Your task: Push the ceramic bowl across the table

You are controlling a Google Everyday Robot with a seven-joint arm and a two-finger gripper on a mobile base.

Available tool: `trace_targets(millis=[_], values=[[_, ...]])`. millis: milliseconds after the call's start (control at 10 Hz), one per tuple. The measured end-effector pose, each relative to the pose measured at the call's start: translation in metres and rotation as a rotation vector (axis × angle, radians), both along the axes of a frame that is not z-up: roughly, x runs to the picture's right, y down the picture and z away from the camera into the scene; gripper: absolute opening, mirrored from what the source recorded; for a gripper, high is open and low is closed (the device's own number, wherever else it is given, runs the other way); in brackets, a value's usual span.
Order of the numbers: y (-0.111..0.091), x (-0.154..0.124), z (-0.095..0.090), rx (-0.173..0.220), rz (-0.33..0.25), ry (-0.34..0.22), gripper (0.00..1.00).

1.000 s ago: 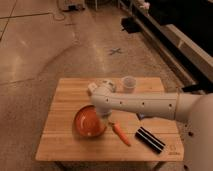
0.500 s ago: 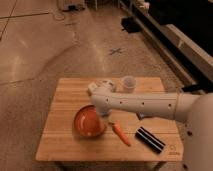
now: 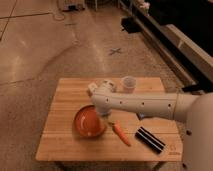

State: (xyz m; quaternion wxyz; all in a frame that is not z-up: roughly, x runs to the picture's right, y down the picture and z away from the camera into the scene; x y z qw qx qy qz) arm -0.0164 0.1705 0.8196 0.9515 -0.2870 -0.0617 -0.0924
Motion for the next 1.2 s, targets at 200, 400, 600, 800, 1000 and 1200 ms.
trace_targets(millis=[200,400,600,800,1000,1200], values=[[-0.0007,0.0005,0.0015,0.001,0.003,0.000,0.65],[-0.0011,0.0011,0.0033,0.002,0.007,0.000,0.65],[-0.0012,0.0006,0.0050,0.002,0.009,-0.001,0.65],[-0.0013,0.0015,0.0065,0.003,0.013,0.000,0.65],[-0.0020,0.0022,0.0081,0.004,0.016,0.000,0.65],[-0.0021,0.0024,0.0098,0.004,0.018,-0.001,0.65]])
